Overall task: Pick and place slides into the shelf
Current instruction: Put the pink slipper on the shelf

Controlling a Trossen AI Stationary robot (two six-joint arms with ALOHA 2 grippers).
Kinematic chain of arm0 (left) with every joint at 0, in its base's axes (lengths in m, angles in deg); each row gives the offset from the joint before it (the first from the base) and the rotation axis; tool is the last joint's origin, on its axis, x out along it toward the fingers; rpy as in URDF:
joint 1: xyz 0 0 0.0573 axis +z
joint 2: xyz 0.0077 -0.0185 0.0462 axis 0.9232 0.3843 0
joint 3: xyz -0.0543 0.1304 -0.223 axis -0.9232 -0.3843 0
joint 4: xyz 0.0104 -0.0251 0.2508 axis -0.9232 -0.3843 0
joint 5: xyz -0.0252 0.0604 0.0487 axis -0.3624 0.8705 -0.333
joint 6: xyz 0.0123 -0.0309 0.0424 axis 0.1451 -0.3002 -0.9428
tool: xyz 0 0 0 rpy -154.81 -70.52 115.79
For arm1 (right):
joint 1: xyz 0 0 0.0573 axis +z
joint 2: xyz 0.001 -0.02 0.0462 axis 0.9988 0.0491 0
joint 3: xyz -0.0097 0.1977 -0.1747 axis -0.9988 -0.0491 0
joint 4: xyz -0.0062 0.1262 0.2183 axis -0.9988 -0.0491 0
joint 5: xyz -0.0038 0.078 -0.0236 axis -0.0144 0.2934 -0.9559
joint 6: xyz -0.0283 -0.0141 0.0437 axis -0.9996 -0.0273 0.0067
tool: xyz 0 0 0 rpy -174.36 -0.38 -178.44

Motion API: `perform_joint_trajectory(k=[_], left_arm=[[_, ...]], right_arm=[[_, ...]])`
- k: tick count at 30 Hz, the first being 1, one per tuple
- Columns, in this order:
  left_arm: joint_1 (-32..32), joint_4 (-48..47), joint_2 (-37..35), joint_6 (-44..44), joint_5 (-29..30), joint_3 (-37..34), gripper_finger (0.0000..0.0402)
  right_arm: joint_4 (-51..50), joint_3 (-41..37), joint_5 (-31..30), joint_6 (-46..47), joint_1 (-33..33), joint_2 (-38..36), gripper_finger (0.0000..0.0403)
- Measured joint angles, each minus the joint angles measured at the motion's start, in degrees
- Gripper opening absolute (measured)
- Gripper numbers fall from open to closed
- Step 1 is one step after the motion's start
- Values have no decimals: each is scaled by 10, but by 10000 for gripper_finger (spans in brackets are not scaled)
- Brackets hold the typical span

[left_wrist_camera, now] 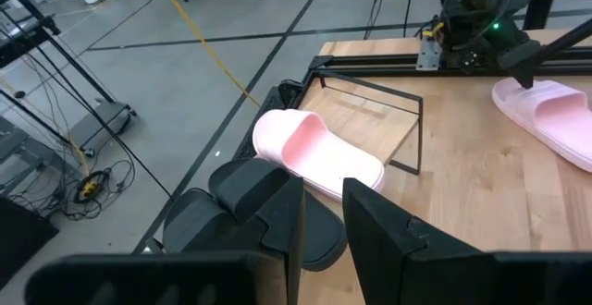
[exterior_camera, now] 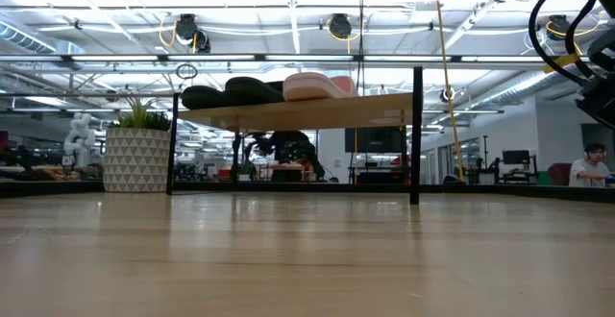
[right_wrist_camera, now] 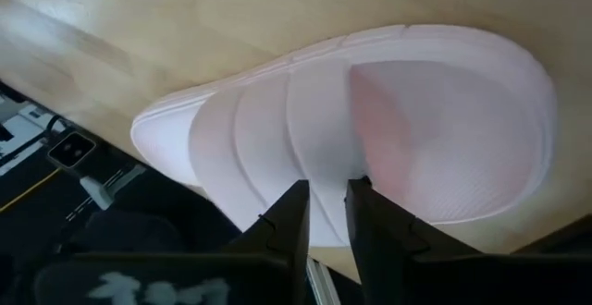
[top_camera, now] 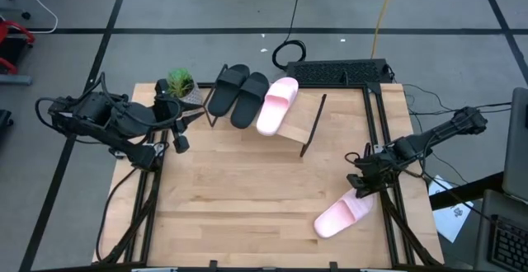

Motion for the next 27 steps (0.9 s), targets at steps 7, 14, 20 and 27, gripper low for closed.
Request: perform_joint_trajectory(k=[7, 14, 20, 27], left_arm=[[0, 0, 0, 0, 0, 0, 81], [0, 1, 0, 0, -1, 0, 81], [0, 2, 0, 0, -1, 0, 81], [0, 2, 0, -1, -1, 0, 81]], right_arm=[[-6, 0, 1, -1, 0, -1, 118], [-23, 0, 15, 0, 0, -1, 138], [-11, 0, 15, 1, 0, 2, 138], [-11, 0, 15, 1, 0, 14, 138]])
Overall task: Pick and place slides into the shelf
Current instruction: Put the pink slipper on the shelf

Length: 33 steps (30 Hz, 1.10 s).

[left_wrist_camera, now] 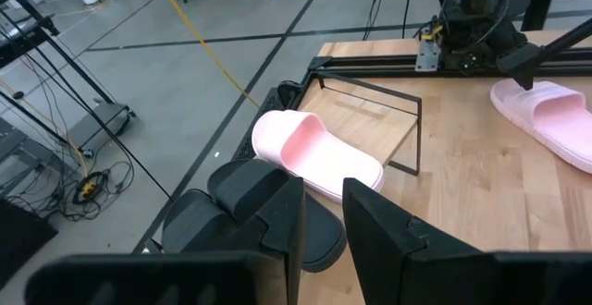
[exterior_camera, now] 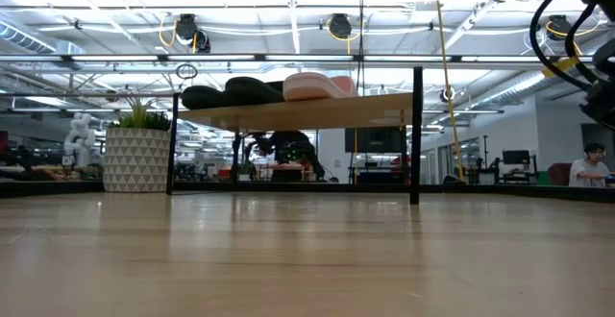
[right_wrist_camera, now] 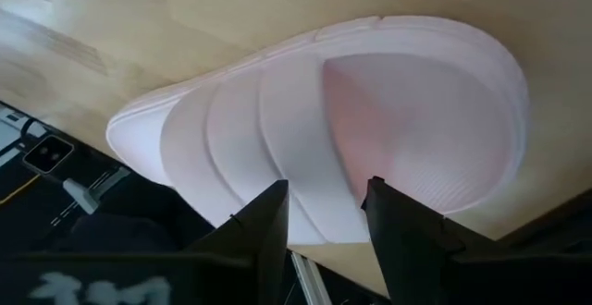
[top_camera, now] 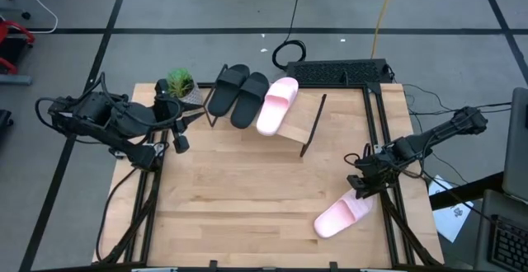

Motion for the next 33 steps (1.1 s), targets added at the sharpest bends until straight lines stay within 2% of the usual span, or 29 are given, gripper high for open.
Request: perform_joint_trajectory(k=[19, 33], left_arm=[[0, 0, 0, -2, 0, 0, 81], [0, -1, 0, -2, 0, 0, 81]], right_arm=[[68, 1, 15, -13, 0, 62, 137], [111, 1, 15, -31, 0, 67, 137]])
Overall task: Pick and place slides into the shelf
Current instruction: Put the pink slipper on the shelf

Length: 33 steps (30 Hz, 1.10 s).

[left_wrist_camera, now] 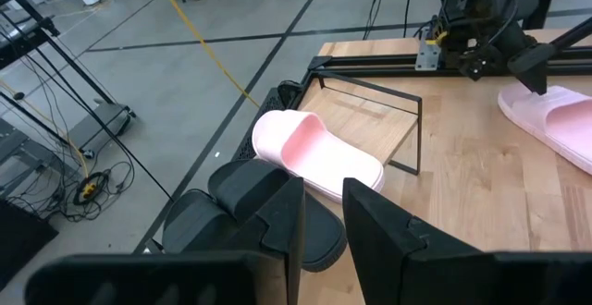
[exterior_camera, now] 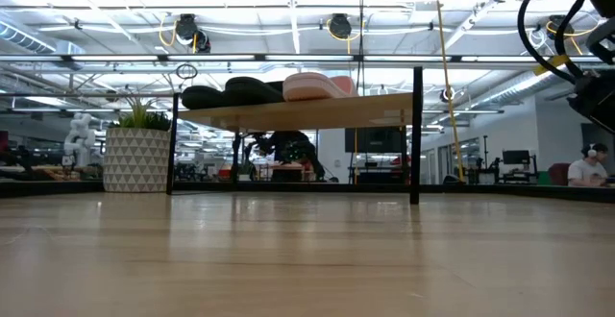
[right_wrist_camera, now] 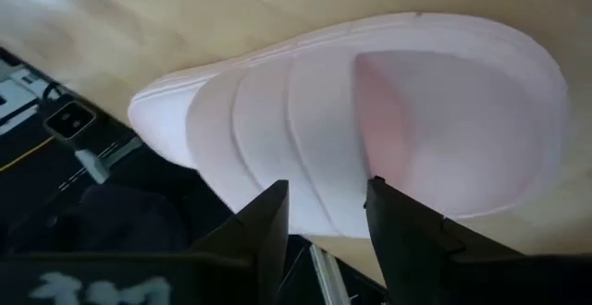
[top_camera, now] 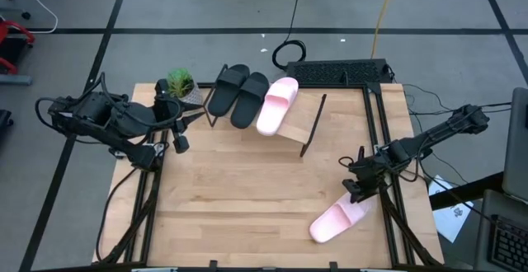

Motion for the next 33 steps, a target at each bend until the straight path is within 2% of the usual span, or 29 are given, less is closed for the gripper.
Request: perform_joint_trajectory(k=[7, 15, 26, 33], left_arm=[[0, 0, 0, 0, 0, 0, 81], [0, 0, 0, 0, 0, 0, 81], [0, 0, 0, 0, 0, 0, 81], [0, 0, 0, 0, 0, 0, 81]], right_arm=[[20, 0, 1, -6, 0, 0, 137], [-31, -1, 1, -8, 0, 0, 137], [-24, -1, 1, -2, 0, 12, 137], [18, -1, 1, -20, 0, 40, 137]])
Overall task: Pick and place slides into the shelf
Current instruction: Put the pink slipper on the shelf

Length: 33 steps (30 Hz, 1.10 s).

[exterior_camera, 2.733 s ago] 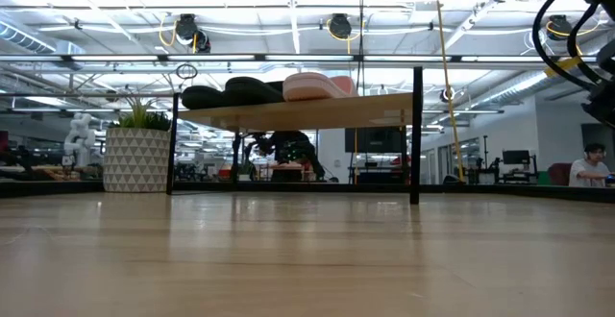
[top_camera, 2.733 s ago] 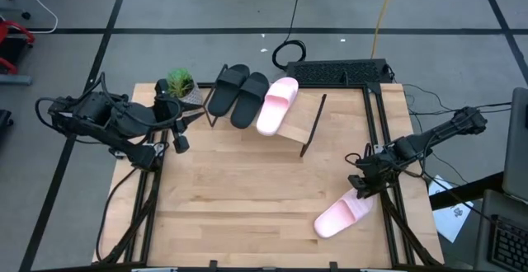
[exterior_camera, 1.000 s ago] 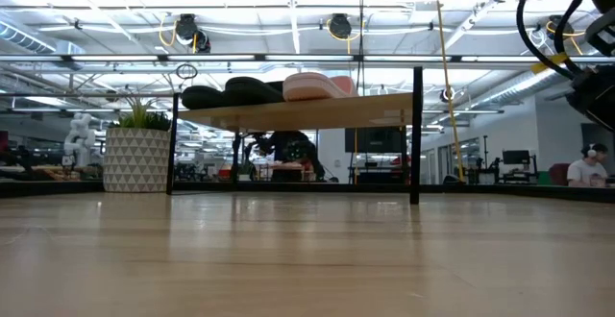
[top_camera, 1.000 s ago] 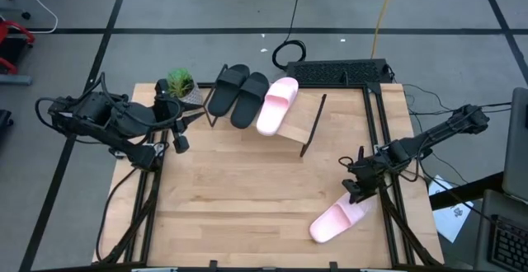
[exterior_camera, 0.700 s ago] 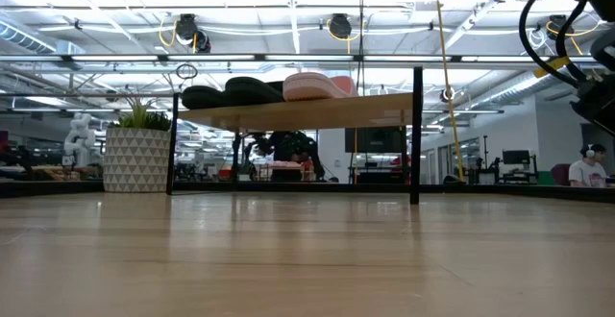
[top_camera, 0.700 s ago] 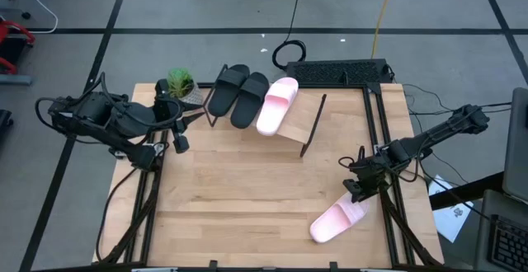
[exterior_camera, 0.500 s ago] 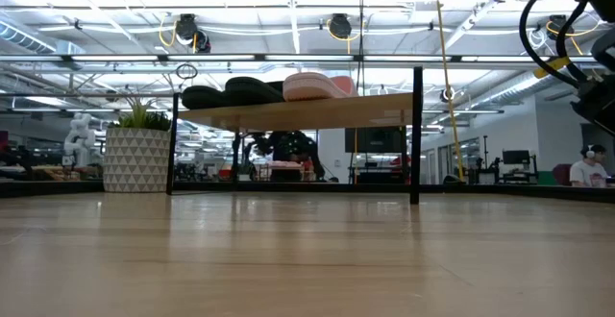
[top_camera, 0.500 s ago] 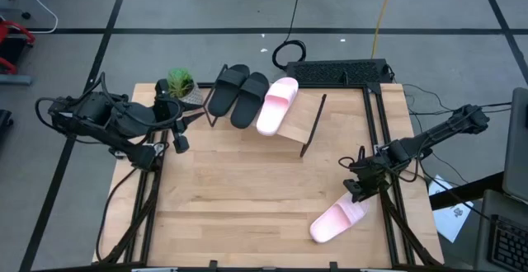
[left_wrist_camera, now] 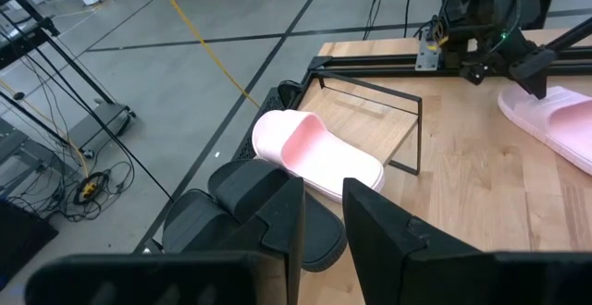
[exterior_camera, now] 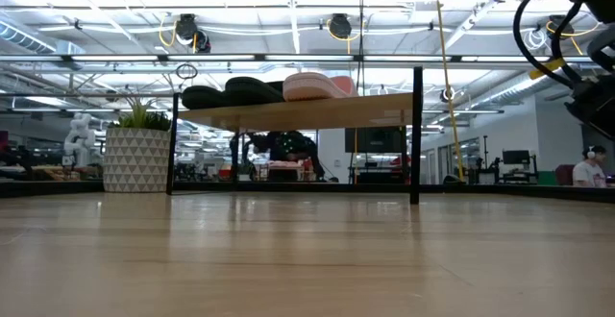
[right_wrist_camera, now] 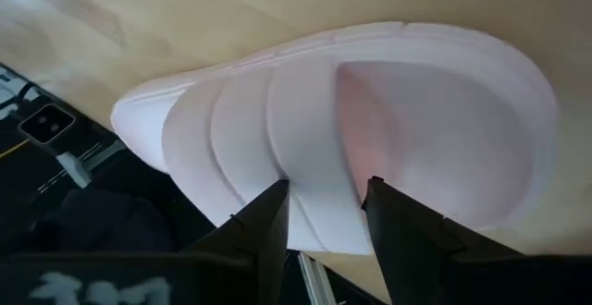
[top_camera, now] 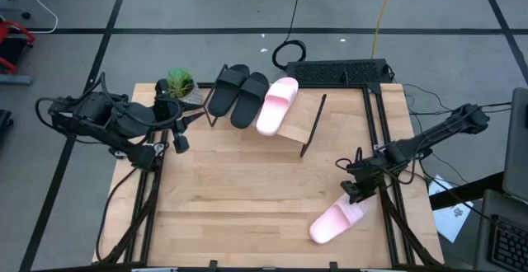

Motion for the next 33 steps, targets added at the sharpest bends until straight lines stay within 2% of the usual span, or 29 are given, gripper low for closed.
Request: perform_joint_trajectory(k=[4, 10, 15, 33], left_arm=[[0, 0, 0, 0, 0, 0, 81], [0, 0, 0, 1, 0, 0, 81], [0, 0, 0, 1, 0, 0, 81], [0, 0, 0, 0, 0, 0, 81]], right_arm=[[46, -10, 1, -6, 0, 16, 137], [229, -87, 1, 55, 0, 20, 137], [328, -129, 1, 84, 0, 20, 132], [371, -130, -1, 81, 0, 20, 14]])
